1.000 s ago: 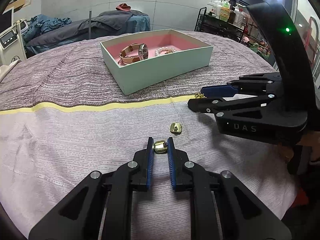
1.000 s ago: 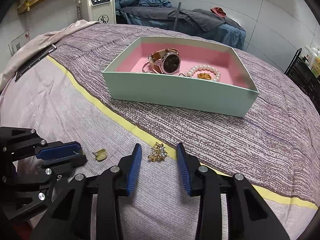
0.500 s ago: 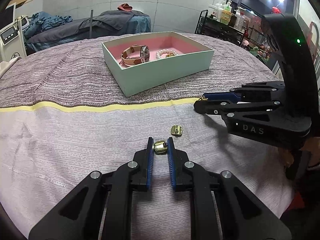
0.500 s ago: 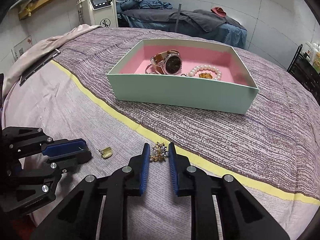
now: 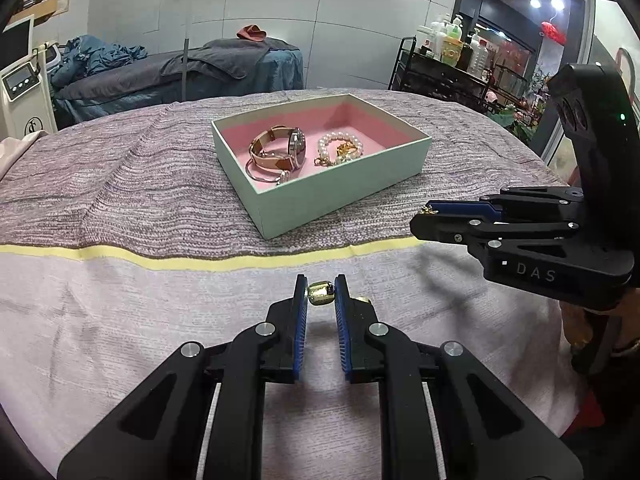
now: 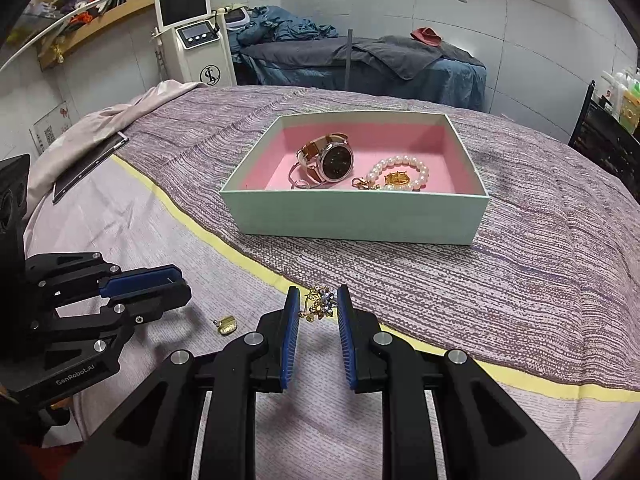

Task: Organize jewelry
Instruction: 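Carry the gold charm and flower brooch with both grippers over the box, then open both grippers to drop the charm and brooch into the box, then move the left gripper to the second small gold charm and grasp it, then carry the gold charm in the left gripper over the box, then open the left gripper to release the charm into the box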

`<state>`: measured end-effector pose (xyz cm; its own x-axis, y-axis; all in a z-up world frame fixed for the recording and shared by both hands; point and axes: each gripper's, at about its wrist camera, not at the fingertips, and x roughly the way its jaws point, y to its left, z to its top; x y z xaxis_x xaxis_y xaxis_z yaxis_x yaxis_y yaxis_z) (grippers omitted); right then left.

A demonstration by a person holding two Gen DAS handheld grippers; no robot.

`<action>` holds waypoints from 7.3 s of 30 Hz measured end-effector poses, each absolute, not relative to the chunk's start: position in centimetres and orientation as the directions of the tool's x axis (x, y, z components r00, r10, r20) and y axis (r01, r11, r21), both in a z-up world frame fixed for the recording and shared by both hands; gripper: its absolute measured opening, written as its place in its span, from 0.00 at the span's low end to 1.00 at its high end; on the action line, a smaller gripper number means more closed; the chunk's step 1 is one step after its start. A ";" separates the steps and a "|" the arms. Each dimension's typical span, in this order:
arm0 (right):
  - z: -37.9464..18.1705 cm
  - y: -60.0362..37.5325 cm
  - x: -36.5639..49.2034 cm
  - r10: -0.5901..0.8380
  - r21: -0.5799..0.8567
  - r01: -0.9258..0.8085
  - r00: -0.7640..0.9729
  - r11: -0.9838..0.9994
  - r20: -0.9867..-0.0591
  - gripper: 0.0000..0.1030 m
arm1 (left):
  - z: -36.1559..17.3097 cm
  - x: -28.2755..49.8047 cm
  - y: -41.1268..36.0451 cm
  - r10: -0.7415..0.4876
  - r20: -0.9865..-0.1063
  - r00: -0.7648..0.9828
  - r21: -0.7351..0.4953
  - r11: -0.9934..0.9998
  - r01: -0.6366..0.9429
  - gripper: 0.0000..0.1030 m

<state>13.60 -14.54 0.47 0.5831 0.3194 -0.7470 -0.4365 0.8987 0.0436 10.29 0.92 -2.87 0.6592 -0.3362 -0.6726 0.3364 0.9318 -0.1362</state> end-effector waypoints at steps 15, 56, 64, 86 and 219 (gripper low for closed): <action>3.8 -14.8 20.0 0.309 0.042 -0.411 0.610 0.911 -0.729 0.18 | 0.6 18.6 -0.4 -0.353 -0.673 0.650 -0.090 0.911 0.401 0.14; 2.6 -15.0 26.4 0.232 0.015 -0.345 0.598 0.938 -0.767 0.31 | -1.2 25.2 -3.5 -0.312 -0.773 0.553 -0.047 0.897 0.440 0.39; 3.9 -16.9 23.0 0.248 0.062 -0.299 0.639 0.952 -0.728 0.53 | 0.9 21.4 0.0 -0.290 -0.688 0.665 -0.062 0.937 0.344 0.80; 0.6 -18.0 14.1 0.220 0.048 -0.278 0.627 0.959 -0.747 0.67 | -4.0 10.5 -0.2 -0.335 -0.704 0.627 -0.142 0.931 0.338 0.84; 3.9 -22.4 17.3 0.173 0.117 -0.128 0.709 0.985 -0.684 0.93 | 1.1 16.5 0.2 -0.155 -0.628 0.763 0.060 0.967 0.247 0.94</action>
<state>17.25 -22.40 3.94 0.7090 0.1729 -0.6836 -0.1275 0.9849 0.1169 16.50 0.21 1.06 0.7627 -0.1554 -0.6278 0.2468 0.9672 0.0605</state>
